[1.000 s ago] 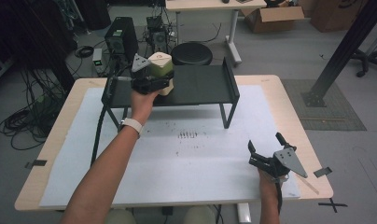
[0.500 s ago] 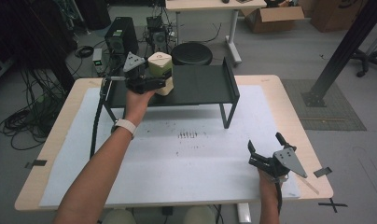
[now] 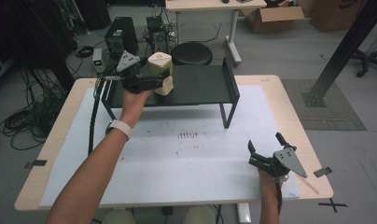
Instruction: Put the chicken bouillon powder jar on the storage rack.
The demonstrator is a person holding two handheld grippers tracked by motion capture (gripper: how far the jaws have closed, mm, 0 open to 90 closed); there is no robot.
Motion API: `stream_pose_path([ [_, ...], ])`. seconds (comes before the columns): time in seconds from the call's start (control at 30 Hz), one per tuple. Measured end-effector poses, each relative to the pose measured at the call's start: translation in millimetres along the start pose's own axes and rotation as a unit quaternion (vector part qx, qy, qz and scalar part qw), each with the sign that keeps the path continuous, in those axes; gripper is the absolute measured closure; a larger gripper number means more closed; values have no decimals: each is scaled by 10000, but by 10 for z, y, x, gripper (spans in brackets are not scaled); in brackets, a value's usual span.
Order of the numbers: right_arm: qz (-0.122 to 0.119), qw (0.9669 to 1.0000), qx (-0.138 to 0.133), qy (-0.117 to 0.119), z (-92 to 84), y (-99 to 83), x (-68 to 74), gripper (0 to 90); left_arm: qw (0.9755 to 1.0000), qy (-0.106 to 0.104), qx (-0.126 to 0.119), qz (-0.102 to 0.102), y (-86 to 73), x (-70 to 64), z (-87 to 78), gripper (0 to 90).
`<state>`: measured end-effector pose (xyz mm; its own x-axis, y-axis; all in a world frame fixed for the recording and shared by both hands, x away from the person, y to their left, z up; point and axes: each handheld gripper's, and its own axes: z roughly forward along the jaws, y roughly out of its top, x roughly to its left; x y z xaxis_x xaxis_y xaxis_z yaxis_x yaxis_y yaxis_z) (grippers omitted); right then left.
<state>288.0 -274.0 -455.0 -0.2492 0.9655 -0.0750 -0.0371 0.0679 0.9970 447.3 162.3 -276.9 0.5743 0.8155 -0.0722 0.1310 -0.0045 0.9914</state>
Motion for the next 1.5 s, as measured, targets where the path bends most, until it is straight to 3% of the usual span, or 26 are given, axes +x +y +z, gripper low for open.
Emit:
stream_pose_path([
  [0.33,1,10000,1,-1,0,0,0,0,9998,-152,-73,87,86,-11,-183,3],
  [0.93,-13,10000,3,12,1,0,1,0,9989,-248,-381,70,134,-28,-766,3],
  [1.1,2,10000,7,15,2,0,-2,0,9986,-364,-356,170,0,-61,-1007,3],
  [1.27,6,10000,11,19,3,0,-1,0,9982,-333,-457,202,-160,-92,-1194,4],
  [1.5,5,10000,11,20,3,0,-2,0,9975,-368,-599,97,-288,-127,-1352,5],
])
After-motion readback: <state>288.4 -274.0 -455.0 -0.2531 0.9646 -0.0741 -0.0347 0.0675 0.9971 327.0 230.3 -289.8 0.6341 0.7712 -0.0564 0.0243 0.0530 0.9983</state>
